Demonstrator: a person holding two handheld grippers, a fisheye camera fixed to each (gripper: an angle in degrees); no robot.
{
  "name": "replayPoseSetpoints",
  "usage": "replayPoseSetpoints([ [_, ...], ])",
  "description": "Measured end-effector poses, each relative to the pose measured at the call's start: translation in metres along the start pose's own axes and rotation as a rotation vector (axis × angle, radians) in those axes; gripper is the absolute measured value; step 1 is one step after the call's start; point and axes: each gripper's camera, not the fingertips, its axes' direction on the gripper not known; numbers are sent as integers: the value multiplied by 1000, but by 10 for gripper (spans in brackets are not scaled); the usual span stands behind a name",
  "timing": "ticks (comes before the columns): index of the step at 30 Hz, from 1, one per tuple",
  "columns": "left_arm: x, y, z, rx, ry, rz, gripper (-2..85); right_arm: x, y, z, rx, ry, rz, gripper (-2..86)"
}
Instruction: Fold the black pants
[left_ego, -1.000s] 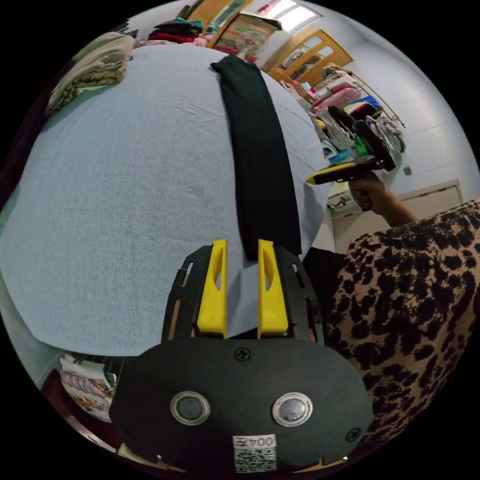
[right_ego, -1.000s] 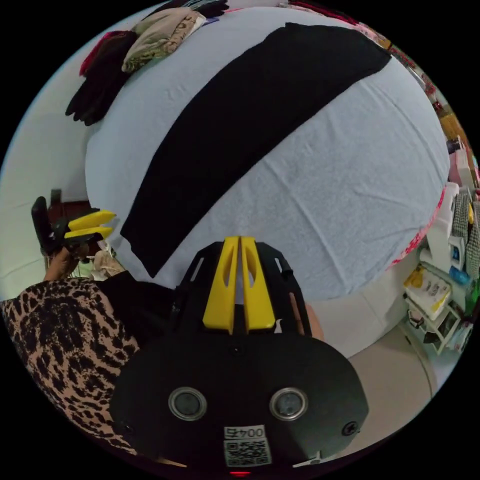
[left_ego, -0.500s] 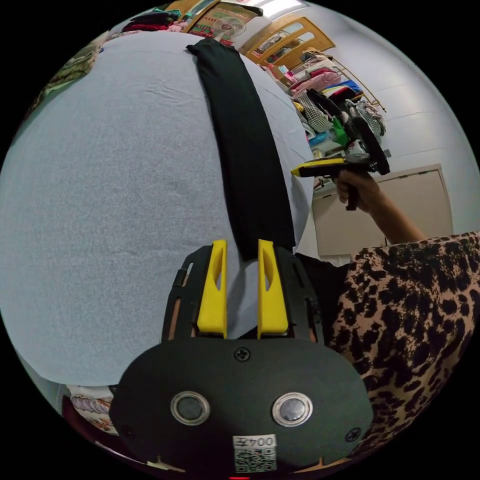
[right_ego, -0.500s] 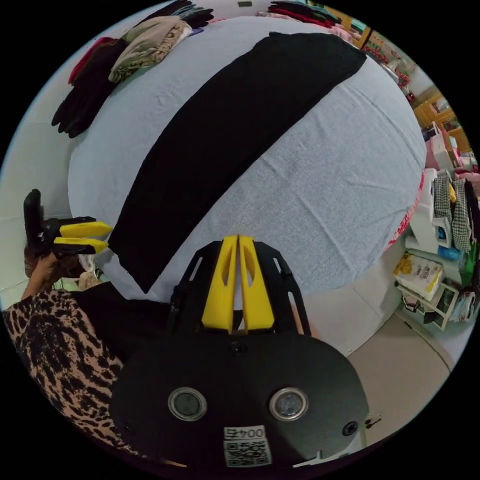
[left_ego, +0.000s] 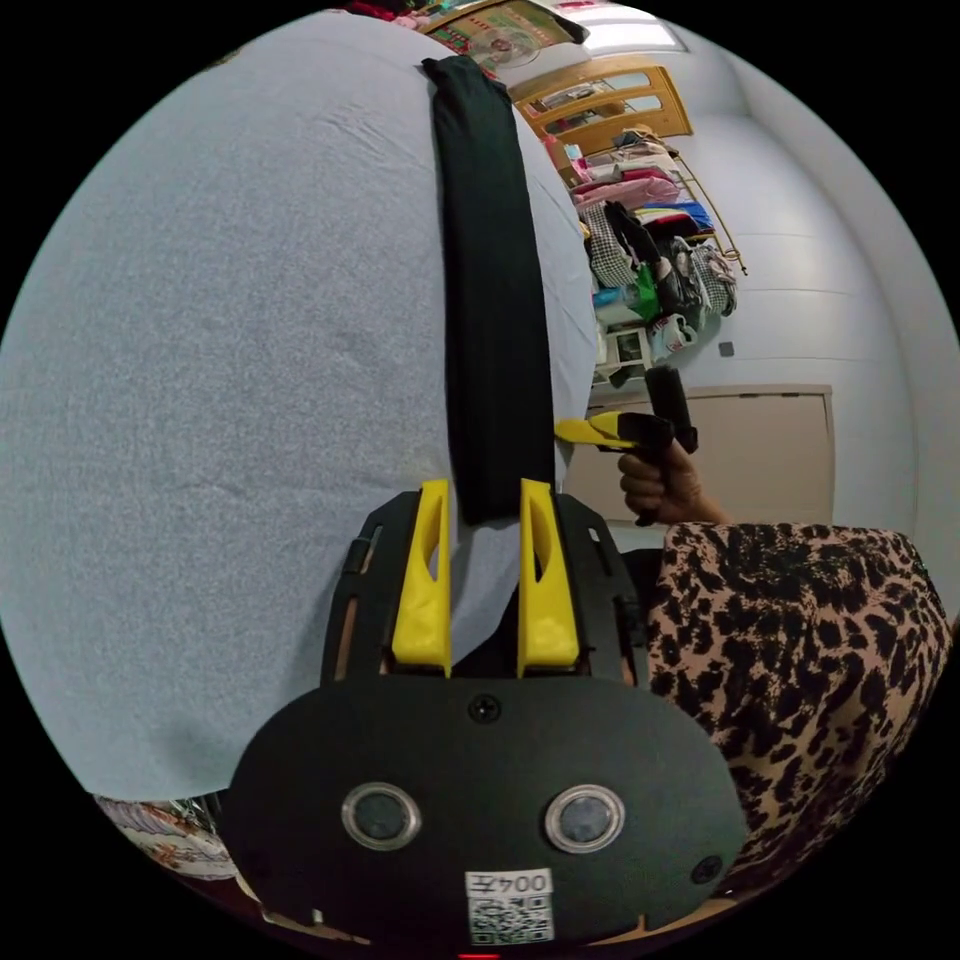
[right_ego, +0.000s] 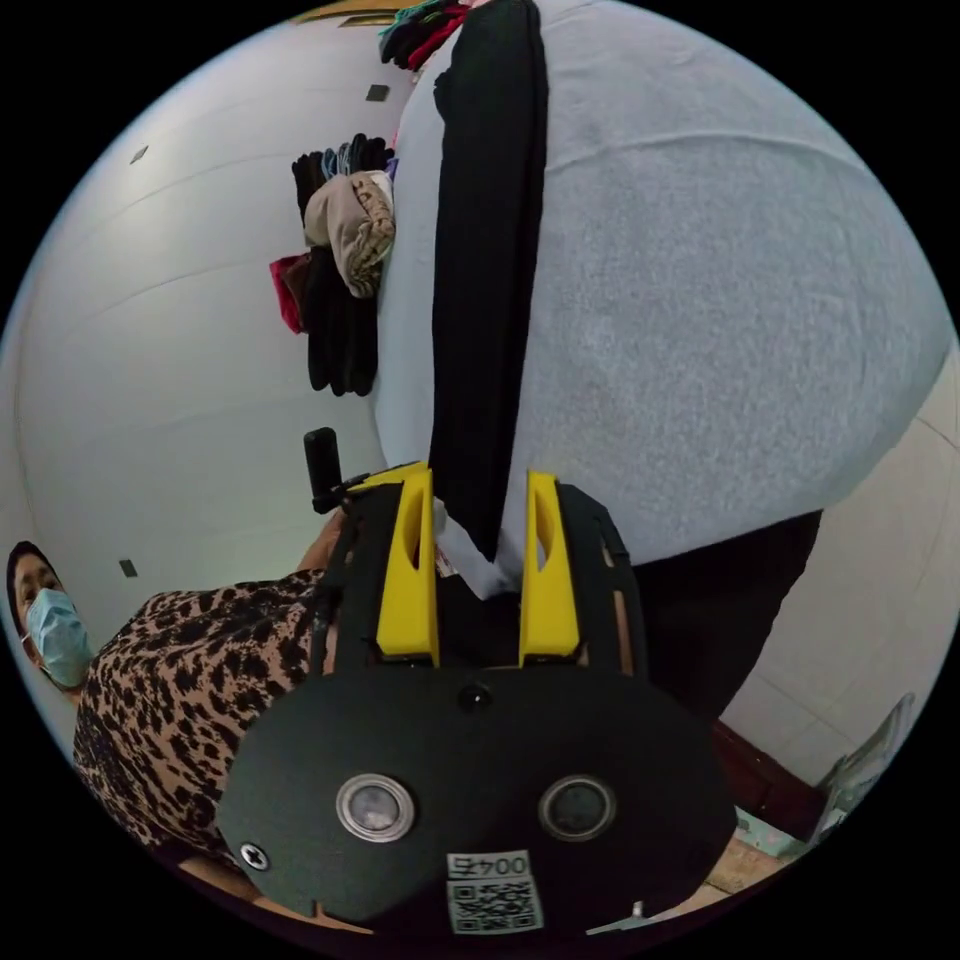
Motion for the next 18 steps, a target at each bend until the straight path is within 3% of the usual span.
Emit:
replayPoseSetpoints([
  [18, -4, -22, -57, -18, 224, -82, 46, 14, 57, -6, -54, -162, 63, 50],
])
